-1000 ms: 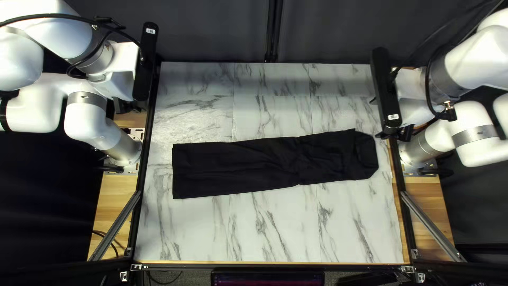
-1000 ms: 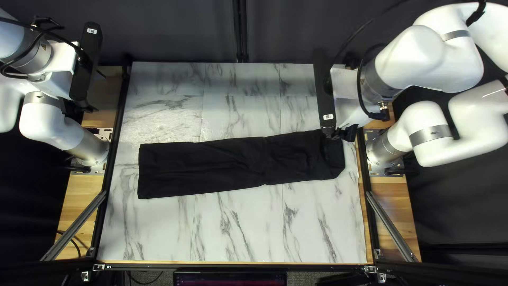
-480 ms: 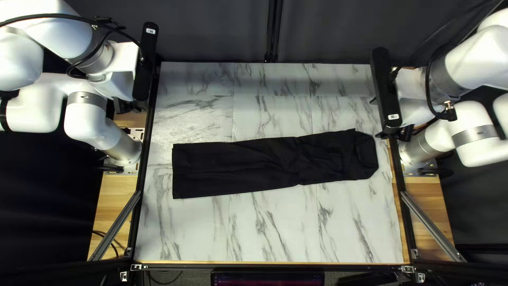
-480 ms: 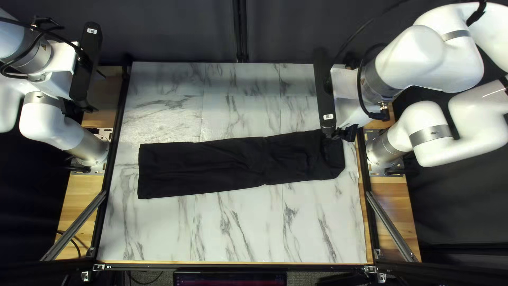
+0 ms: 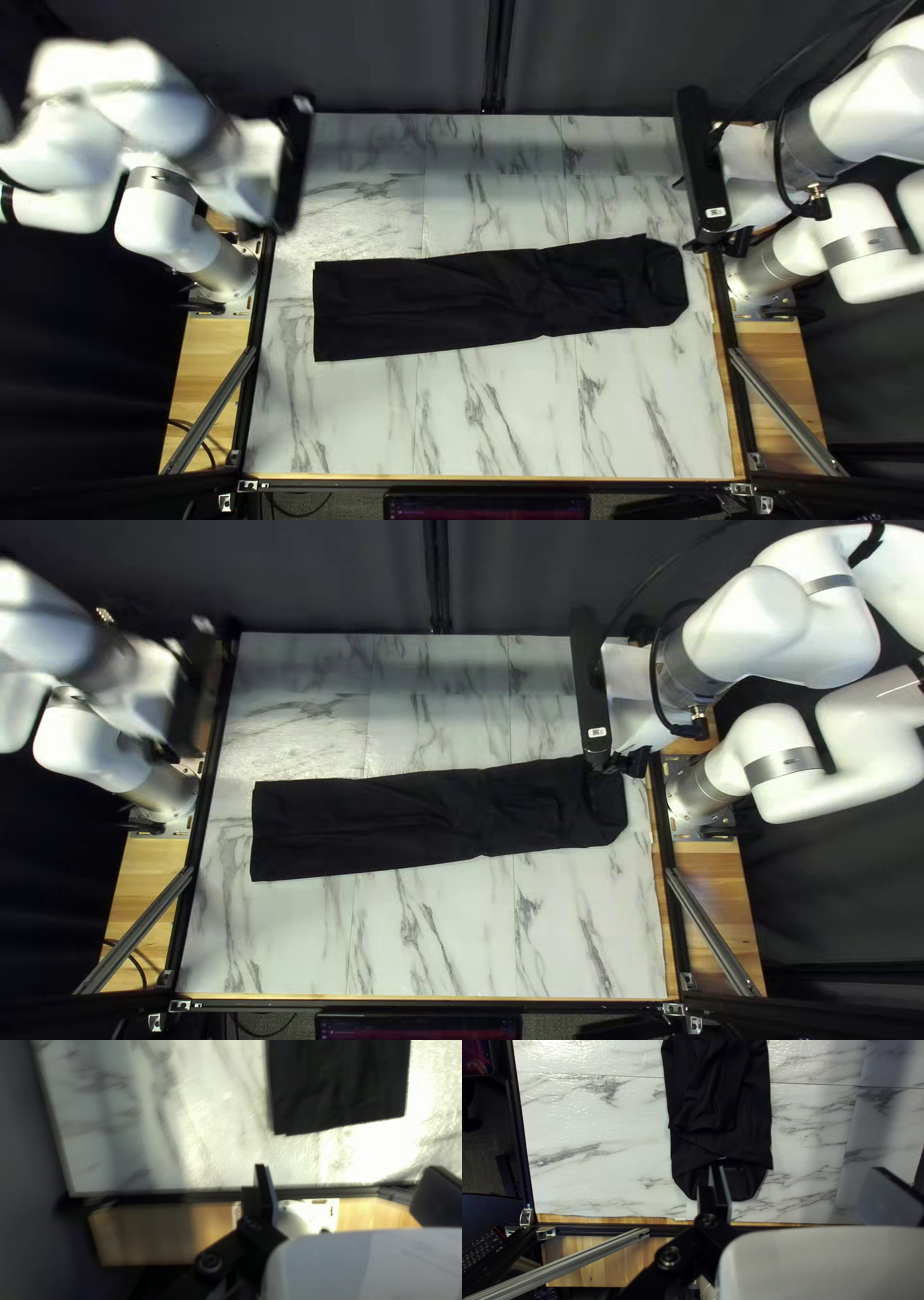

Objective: Fold t-shirt

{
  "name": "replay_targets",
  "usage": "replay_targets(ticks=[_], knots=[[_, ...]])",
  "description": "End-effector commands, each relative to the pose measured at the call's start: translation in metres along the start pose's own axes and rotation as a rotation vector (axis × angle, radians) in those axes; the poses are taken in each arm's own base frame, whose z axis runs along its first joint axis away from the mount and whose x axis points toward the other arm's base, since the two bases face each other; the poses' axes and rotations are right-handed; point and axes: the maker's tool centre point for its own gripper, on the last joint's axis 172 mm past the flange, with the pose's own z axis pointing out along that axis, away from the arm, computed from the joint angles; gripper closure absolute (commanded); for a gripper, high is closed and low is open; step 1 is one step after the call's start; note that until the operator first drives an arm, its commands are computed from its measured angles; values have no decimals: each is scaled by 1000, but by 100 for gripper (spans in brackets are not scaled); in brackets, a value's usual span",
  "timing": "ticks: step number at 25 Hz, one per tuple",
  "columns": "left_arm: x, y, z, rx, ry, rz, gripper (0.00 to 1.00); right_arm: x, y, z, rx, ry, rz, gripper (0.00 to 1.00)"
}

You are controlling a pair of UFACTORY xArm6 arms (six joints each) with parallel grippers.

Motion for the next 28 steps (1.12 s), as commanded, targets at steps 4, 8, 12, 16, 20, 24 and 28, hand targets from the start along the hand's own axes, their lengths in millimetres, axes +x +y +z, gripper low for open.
replay_targets(ticks=[4,8,12,16,20,24,28], knots=[[1,81,81,-8,-7,136,0,0,0,0,0,0,0,0],[-10,78,87,-2,-57,248,0,0,0,0,0,0,0,0],[-10,78,87,-2,-57,248,0,0,0,0,0,0,0,0],[-6,82,93,-29,-70,226,0,0,0,0,0,0,0,0],[7,74,103,23,-72,334,0,0,0,0,0,0,0,0],[14,58,119,166,-177,525,0,0,0,0,0,0,0,0],[-14,41,127,294,-214,684,0,0,0,0,0,0,0,0]])
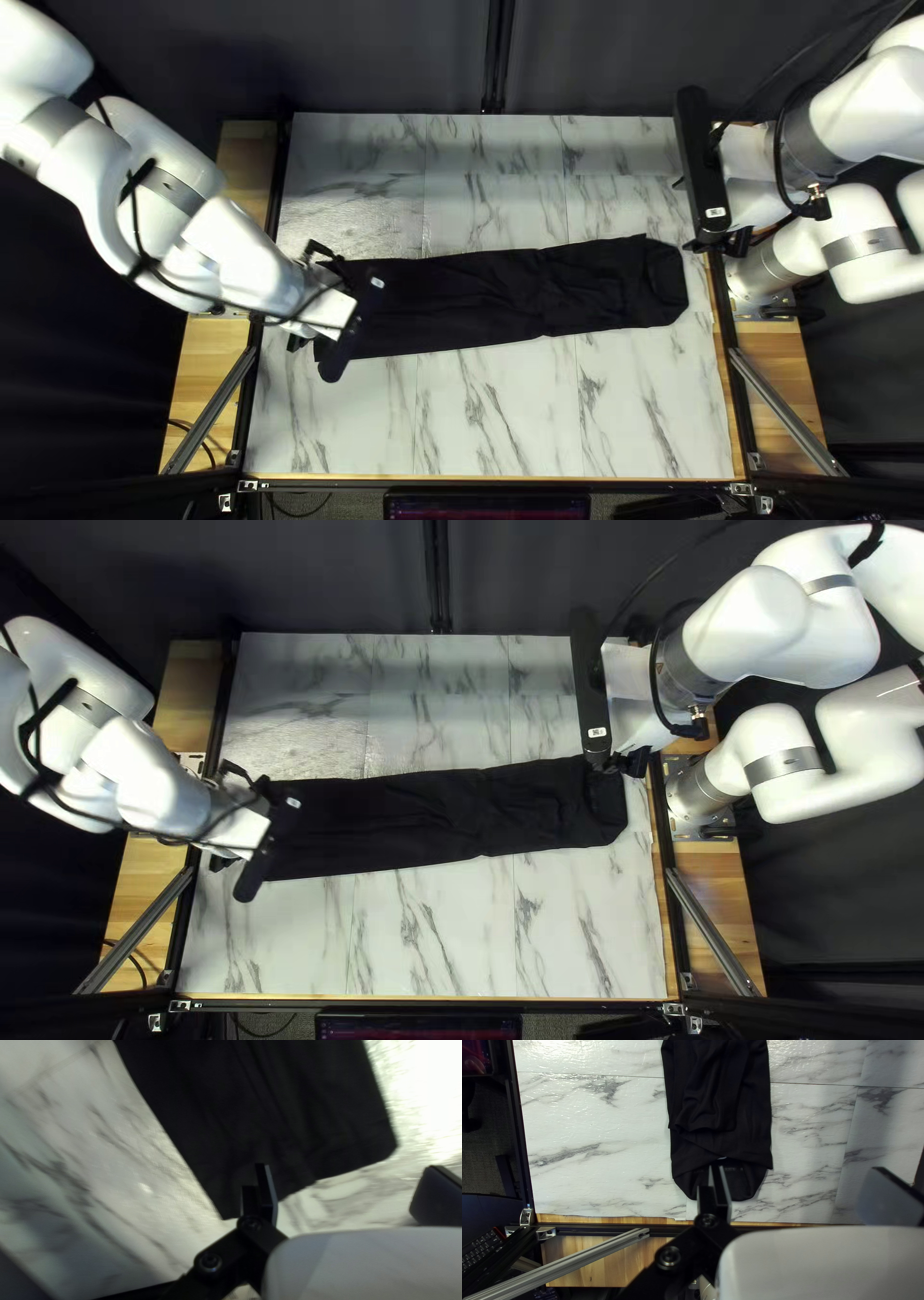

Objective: Fold t-shirt

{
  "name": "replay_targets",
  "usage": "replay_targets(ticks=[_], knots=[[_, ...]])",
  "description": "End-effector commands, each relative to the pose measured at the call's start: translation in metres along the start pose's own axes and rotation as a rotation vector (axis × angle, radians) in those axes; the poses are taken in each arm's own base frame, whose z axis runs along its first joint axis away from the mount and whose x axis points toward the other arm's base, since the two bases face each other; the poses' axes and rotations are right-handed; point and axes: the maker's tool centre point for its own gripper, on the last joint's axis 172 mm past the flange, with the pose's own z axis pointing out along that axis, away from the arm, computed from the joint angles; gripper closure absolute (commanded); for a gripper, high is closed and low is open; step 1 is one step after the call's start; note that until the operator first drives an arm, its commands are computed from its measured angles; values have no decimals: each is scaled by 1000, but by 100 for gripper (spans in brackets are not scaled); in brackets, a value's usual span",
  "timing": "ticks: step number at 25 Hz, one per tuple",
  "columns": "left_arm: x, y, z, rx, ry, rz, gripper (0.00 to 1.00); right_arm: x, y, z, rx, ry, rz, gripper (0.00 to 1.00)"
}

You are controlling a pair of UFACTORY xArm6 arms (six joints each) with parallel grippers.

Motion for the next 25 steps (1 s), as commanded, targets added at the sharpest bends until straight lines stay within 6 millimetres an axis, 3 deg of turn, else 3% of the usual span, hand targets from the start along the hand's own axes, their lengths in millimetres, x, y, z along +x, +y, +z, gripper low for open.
replay_targets(ticks=[1,8,10,14,16,18,25], knots=[[-24,-2,10,119,-52,143,0,0,0,0,0,0,0,0],[-24,-2,10,119,-52,143,0,0,0,0,0,0,0,0],[-26,-6,22,119,-40,130,0,0,0,0,0,0,0,0],[-20,-20,38,232,8,278,0,0,0,0,0,0,0,0],[-13,-14,43,307,-34,447,0,0,0,0,0,0,0,0],[-25,-5,36,361,-70,559,0,0,0,0,0,0,0,0],[-25,-5,36,361,-70,559,0,0,0,0,0,0,0,0]])
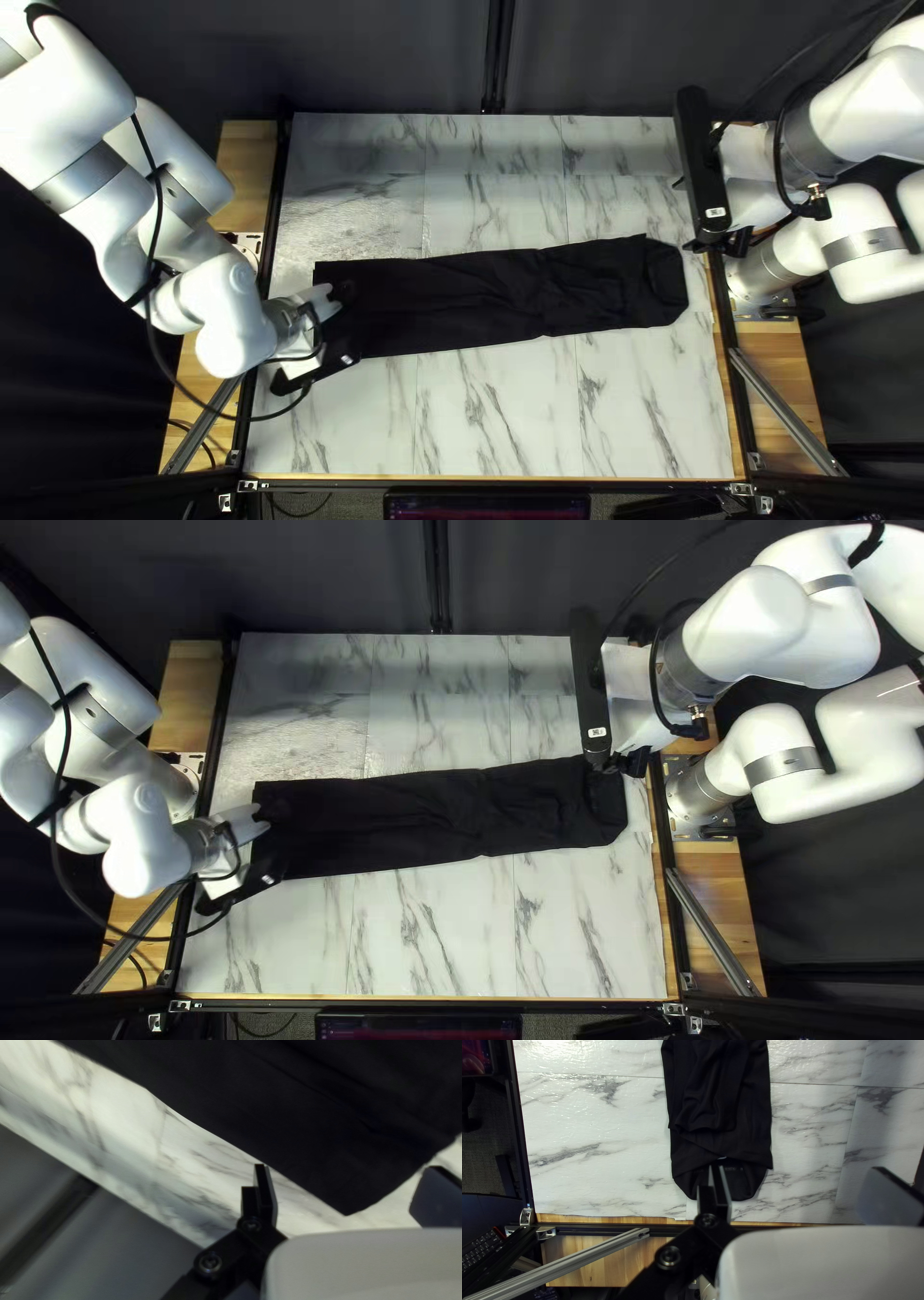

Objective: Fold t-shirt

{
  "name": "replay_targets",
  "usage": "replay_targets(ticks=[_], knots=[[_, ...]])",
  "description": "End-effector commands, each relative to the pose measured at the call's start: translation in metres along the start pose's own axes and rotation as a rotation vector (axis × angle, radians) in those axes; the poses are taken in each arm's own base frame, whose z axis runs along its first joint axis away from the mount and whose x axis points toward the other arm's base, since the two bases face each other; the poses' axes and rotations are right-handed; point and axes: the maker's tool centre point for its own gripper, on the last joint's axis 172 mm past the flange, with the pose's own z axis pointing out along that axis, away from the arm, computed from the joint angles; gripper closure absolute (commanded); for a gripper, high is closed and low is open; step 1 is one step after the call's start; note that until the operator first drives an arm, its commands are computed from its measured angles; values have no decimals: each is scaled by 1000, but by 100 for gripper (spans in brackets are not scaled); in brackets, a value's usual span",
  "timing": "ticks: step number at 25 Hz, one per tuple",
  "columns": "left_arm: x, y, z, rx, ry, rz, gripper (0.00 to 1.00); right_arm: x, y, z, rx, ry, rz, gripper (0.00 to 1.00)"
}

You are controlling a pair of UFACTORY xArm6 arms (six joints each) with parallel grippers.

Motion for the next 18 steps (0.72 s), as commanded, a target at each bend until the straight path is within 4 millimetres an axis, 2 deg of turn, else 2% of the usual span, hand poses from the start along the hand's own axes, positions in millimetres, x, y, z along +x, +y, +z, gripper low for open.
replay_targets(ticks=[1,3,6,10,18], knots=[[0,0,0,1,-1,2,0,0,0,0,0,0,0,0],[13,-6,13,13,16,6,0,0,0,0,0,0,0,0],[13,-10,20,32,76,47,0,0,0,0,0,0,0,0],[6,-21,19,18,155,96,0,0,0,0,0,0,0,0],[11,-43,5,-80,229,209,0,0,0,0,0,0,0,0]])
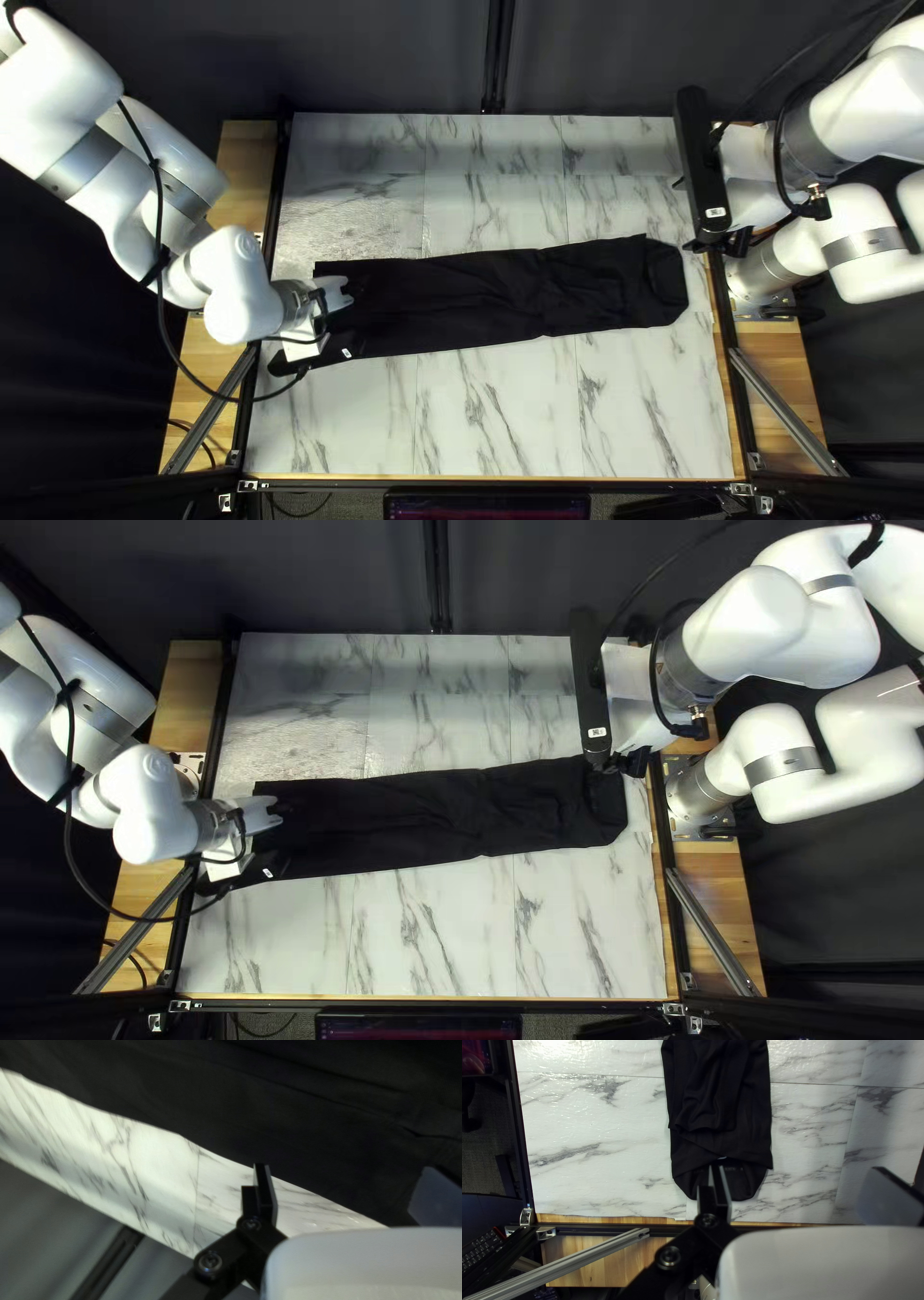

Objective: Fold t-shirt

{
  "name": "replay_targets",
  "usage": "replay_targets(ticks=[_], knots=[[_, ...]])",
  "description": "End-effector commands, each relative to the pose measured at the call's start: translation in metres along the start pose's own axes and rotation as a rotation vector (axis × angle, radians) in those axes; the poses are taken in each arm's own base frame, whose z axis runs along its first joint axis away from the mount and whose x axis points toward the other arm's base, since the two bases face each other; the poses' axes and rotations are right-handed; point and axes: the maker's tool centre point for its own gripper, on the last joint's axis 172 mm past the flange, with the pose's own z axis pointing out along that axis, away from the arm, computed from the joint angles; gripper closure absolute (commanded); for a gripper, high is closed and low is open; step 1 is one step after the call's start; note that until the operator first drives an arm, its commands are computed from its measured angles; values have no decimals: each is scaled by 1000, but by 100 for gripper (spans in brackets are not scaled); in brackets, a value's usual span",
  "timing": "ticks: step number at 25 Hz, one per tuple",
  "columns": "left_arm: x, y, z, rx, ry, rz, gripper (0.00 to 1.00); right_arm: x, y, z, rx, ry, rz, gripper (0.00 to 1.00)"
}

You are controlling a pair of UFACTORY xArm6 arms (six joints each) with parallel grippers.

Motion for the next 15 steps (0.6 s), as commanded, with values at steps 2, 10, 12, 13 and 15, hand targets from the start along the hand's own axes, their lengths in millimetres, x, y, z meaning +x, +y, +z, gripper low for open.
replay_targets(ticks=[2,10,12,13,15], knots=[[6,-16,-13,-85,55,74,0,0,0,0,0,0,0,0],[14,-11,-23,-236,55,144,0,0,0,0,0,0,0,0],[14,-11,-23,-236,55,144,0,0,0,0,0,0,0,0],[14,-11,-23,-236,55,144,0,0,0,0,0,0,0,0],[14,-11,-23,-236,55,144,0,0,0,0,0,0,0,0]])
